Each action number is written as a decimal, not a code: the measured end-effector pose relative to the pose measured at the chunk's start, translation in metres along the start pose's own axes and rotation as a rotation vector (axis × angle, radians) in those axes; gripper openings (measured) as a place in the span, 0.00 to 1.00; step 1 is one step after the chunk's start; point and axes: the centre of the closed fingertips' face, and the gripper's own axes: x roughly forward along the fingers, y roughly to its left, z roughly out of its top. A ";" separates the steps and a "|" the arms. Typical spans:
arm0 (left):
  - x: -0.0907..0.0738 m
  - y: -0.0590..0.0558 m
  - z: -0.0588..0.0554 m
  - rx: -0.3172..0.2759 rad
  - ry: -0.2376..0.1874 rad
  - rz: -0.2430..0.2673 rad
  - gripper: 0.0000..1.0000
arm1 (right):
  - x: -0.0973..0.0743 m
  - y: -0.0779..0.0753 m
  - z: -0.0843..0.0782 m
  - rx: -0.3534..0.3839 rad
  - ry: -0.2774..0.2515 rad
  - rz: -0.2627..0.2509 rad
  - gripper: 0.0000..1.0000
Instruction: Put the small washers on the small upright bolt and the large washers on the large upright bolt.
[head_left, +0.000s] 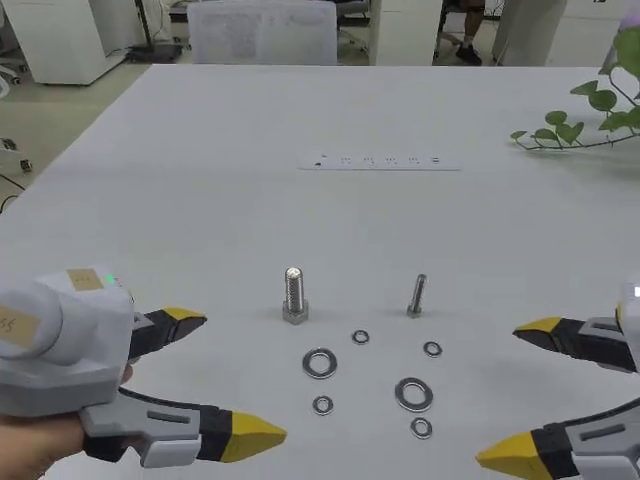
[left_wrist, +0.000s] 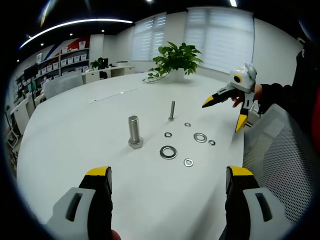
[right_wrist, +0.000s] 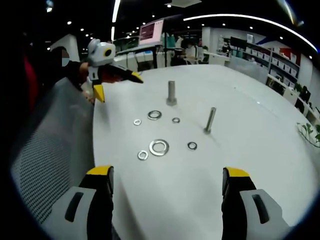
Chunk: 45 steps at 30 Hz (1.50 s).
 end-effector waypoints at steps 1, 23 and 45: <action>0.000 0.000 0.000 0.000 0.000 -0.001 0.95 | 0.000 0.000 -0.001 0.002 0.001 0.001 0.90; 0.003 -0.003 -0.007 -0.001 0.022 -0.020 0.95 | 0.007 0.007 -0.006 -0.007 0.022 0.018 0.90; 0.001 -0.005 -0.004 0.003 0.014 -0.019 0.95 | 0.005 0.010 -0.005 -0.021 0.035 0.021 0.90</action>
